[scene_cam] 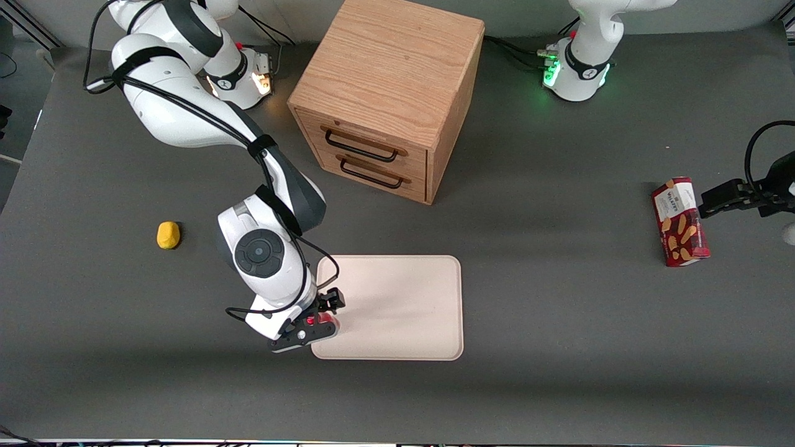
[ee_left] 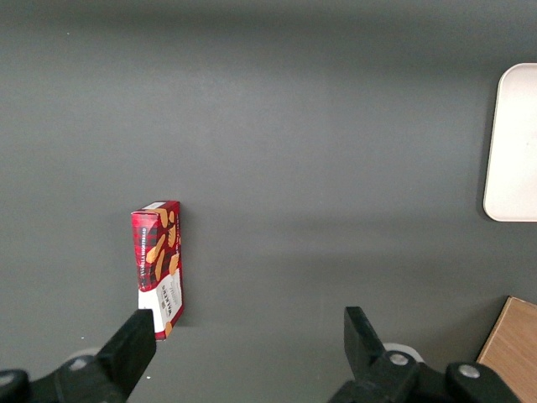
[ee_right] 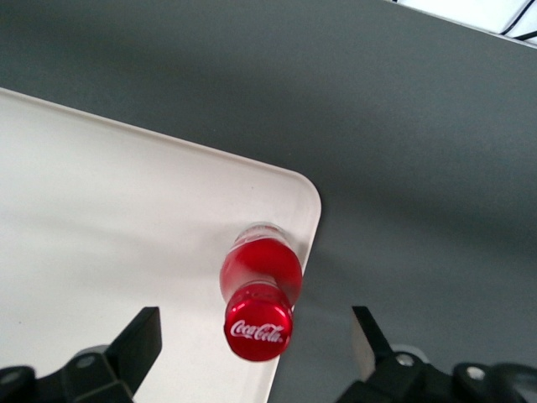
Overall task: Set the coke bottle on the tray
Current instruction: 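Lower the bottle onto the tray and open the right gripper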
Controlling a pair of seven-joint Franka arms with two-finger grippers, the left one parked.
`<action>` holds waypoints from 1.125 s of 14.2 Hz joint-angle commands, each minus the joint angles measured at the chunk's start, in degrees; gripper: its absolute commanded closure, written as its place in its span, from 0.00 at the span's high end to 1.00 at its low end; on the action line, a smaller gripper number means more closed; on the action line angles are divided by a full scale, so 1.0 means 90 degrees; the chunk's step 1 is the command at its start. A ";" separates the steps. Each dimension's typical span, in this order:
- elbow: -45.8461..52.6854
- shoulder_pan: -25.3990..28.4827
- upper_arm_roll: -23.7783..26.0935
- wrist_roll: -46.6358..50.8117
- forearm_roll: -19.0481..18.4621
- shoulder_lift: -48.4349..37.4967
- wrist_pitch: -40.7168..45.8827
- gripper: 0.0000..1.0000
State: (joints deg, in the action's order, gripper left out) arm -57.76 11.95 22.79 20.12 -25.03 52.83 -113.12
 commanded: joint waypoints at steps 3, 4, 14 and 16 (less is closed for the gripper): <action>-0.0106 -0.0253 0.0036 0.0274 -0.0101 -0.0331 -0.0010 1.00; -0.0319 -0.0379 0.0045 0.0313 0.0006 -0.0565 0.0000 1.00; -0.5121 -0.1152 -0.1692 0.0294 0.2947 -0.5690 0.0195 1.00; -0.5815 -0.1162 -0.1761 0.0090 0.2947 -0.6511 0.0360 1.00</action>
State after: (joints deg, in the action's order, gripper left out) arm -98.70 1.30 7.89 21.89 0.03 4.53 -109.10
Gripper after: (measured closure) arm 0.000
